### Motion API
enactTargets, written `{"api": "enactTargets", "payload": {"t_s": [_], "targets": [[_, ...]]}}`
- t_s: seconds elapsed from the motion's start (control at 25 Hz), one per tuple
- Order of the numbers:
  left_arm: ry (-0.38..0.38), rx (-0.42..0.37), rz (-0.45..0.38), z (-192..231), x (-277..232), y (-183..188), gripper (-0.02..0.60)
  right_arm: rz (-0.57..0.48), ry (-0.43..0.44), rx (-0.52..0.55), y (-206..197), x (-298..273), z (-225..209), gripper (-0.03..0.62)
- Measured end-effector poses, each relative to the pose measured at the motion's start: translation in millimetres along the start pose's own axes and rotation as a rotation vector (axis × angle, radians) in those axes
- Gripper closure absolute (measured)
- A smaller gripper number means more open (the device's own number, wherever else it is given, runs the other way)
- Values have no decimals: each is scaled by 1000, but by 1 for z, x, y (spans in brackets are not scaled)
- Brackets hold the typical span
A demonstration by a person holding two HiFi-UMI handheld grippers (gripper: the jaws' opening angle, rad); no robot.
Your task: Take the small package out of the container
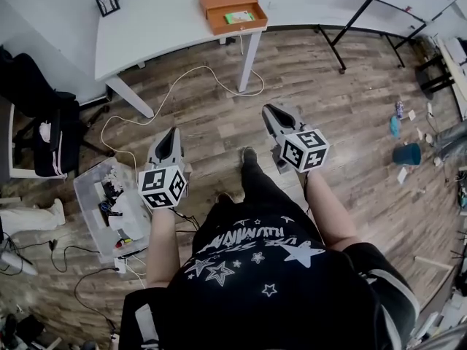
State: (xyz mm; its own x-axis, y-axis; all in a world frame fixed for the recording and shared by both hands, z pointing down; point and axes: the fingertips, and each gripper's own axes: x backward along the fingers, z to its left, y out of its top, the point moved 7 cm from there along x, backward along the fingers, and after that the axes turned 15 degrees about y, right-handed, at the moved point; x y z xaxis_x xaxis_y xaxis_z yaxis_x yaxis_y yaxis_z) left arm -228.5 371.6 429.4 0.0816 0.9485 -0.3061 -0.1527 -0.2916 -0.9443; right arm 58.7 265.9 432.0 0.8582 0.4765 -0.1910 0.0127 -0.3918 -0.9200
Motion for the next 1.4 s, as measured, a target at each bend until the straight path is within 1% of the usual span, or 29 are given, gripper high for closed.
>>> {"api": "enactTargets", "payload": {"t_s": [0.08, 0.24, 0.32, 0.52, 0.88, 1.0, 1.16, 1.4], "targets": [[8, 0, 8, -1, -7, -1, 563, -3, 0, 2, 1, -4, -10, 537], [32, 24, 18, -3, -28, 2, 561, -8, 18, -19, 4, -21, -38, 537], [47, 15, 18, -6, -46, 8, 563, -6, 33, -29, 11, -34, -58, 537], [85, -7, 32, -13, -115, 31, 562, -11, 58, -47, 40, -77, -122, 537], [71, -28, 46, -52, -260, 73, 563, -5, 70, -60, 99, -144, -253, 537], [68, -39, 44, -64, -293, 85, 563, 0, 79, -60, 113, -156, -284, 537], [82, -42, 38, -76, -331, 95, 562, -1, 87, -57, 128, -167, -321, 537], [93, -37, 34, -97, -370, 107, 562, 7, 103, -71, 143, -179, -365, 537]]}}
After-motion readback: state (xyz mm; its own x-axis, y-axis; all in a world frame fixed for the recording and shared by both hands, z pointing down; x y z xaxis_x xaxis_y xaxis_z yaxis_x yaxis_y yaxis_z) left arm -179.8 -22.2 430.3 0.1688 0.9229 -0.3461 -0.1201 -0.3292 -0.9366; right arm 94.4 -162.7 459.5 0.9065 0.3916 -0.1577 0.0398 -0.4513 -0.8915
